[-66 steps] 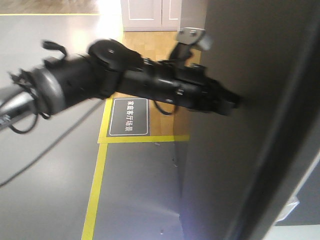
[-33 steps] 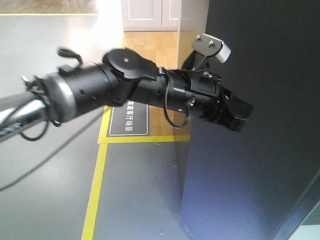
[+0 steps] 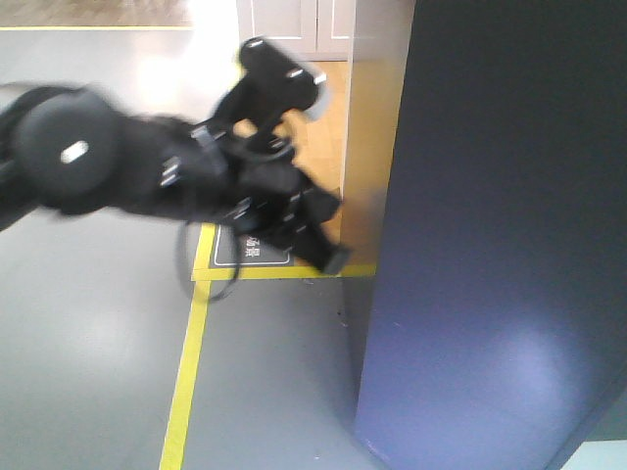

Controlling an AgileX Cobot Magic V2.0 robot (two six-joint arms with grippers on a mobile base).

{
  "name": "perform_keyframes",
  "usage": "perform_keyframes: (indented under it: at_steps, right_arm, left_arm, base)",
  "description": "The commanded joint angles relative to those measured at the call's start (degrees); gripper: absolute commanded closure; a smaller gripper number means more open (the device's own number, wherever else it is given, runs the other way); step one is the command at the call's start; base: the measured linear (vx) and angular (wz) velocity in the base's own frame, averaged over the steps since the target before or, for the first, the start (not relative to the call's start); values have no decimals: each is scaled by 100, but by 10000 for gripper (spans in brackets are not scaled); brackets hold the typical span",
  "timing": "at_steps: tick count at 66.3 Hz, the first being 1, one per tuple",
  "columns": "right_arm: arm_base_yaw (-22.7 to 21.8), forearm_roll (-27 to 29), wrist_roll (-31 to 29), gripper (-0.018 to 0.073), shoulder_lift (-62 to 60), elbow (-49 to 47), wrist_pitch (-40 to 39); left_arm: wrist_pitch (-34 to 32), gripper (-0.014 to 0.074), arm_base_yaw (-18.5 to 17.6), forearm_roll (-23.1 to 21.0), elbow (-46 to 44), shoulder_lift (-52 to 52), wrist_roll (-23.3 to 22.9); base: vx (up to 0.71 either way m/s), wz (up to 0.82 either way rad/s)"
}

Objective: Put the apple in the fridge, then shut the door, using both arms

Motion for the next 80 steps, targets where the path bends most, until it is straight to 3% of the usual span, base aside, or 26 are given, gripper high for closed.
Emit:
perform_keyframes:
  at_steps: [1, 24, 41, 53, 73, 80]
  right_arm:
    - [-4, 132, -23, 95, 41, -143, -305]
    - [-4, 77, -50, 95, 41, -143, -688]
    - [-4, -654, -67, 95, 41, -143, -1274]
    - [-4, -727, -62, 153, 88, -143, -1640]
    - [-4, -734, -66, 554, 857, -143, -2342]
    - [-4, -764, -66, 571, 1285, -143, -2858]
  left_arm:
    - [-539, 603, -49, 420, 358, -698, -565]
    - [-287, 603, -49, 2260, 1619, -1946, -2556]
    - [-92, 603, -49, 3481, 2271, -2546, -3917]
    - [56, 603, -49, 3677, 2387, -2576, -3949]
    - [62, 603, -49, 3677, 2387, -2576, -3949]
    - [62, 603, -49, 3677, 2387, -2576, -3949]
  base:
    - [0, 0]
    - [0, 0]
    - [0, 0]
    - [0, 0]
    - [0, 0]
    - [0, 0]
